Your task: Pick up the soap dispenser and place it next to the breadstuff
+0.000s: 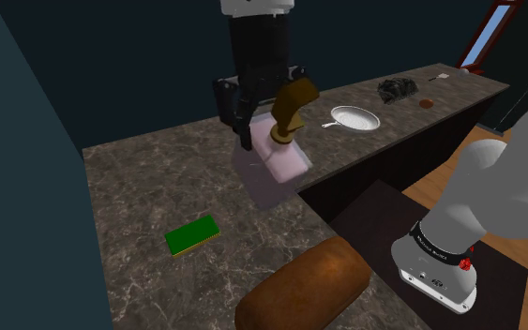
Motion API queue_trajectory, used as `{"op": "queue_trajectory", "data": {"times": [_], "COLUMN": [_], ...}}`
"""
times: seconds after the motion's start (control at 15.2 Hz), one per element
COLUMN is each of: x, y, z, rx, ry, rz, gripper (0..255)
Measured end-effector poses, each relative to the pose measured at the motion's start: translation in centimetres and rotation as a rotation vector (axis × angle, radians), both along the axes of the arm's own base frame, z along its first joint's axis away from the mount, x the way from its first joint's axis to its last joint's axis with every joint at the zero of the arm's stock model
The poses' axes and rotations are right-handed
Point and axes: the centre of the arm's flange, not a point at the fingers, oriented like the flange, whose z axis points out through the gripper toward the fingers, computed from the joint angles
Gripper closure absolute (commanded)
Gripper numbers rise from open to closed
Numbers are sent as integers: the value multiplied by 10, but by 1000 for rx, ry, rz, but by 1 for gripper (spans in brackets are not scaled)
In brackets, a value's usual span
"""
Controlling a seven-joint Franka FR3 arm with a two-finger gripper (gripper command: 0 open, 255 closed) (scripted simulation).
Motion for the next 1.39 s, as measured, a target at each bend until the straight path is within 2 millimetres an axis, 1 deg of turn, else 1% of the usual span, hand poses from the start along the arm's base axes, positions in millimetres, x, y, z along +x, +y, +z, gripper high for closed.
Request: {"op": "queue_trajectory", "data": {"times": [0.2,0.26,0.53,0.66,0.79,0.86,0.92,1.25,1.32,1.39], "x": [-14,-18,-41,-51,-61,-65,-74,-99,-101,-103], "y": [-35,-46,-94,-123,-144,-157,-168,-227,-233,-235], "z": [3,-1,3,4,2,4,3,4,1,-3], "rx": [-1,-1,0,0,-1,0,0,0,1,1], "ry": [0,-1,-1,0,0,0,0,0,0,0], "rz": [0,0,0,-1,-1,-1,-1,-1,0,0], "gripper": [255,255,255,255,255,255,255,255,255,255]}}
